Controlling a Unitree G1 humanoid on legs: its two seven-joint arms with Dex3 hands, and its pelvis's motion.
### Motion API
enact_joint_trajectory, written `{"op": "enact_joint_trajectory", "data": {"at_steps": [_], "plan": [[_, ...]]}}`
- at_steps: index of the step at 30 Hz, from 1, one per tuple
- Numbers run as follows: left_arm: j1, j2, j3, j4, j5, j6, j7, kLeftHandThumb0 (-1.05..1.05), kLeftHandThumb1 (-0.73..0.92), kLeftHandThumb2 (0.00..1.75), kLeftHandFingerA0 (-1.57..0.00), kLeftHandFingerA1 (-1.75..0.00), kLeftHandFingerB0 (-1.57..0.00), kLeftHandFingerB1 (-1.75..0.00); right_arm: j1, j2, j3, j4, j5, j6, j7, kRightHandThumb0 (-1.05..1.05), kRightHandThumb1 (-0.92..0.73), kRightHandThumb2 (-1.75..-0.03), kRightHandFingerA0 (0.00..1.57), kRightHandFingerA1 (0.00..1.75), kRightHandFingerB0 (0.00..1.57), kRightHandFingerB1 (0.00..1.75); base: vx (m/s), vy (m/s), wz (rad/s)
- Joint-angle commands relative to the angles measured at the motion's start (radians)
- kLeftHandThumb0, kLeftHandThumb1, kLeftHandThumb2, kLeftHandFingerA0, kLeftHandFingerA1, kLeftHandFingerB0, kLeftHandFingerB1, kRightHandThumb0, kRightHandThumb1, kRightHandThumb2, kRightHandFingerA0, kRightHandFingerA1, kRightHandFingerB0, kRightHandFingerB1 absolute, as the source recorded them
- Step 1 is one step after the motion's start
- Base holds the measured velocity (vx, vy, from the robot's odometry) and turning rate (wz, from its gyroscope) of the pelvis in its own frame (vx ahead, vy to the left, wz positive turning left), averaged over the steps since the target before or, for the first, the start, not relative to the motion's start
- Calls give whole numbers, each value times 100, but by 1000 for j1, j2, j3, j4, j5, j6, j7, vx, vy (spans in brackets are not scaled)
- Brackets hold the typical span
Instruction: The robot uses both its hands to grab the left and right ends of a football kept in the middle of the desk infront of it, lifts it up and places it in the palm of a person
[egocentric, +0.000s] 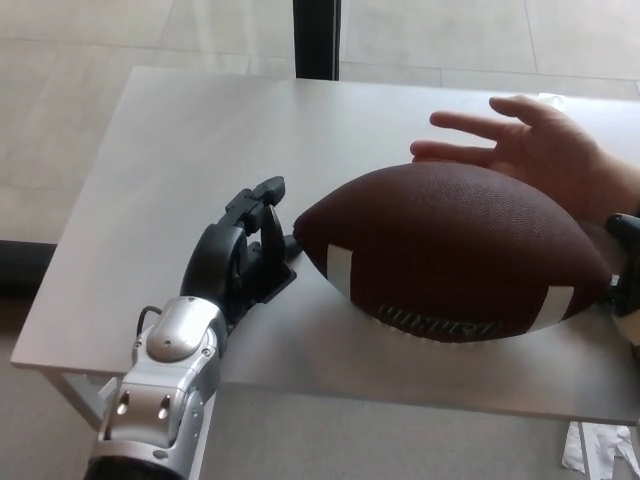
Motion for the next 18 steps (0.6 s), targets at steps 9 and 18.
{"op": "enact_joint_trajectory", "data": {"at_steps": [9, 18], "plan": [[57, -17, -14, 85, 19, -23, 8, -96, 92, 97, -18, -57, -5, -23, 56, 10, 24, -99, -1, 37, 1, -105, -89, -82, 67, 111, 29, 100, 0, 0, 0], [60, -12, -31, 59, 26, -13, 11, -90, 92, 100, -19, -56, -5, -25, 42, 8, 43, -144, -11, 68, -20, -105, -88, -81, 62, 113, 28, 96, 0, 0, 0]]}}
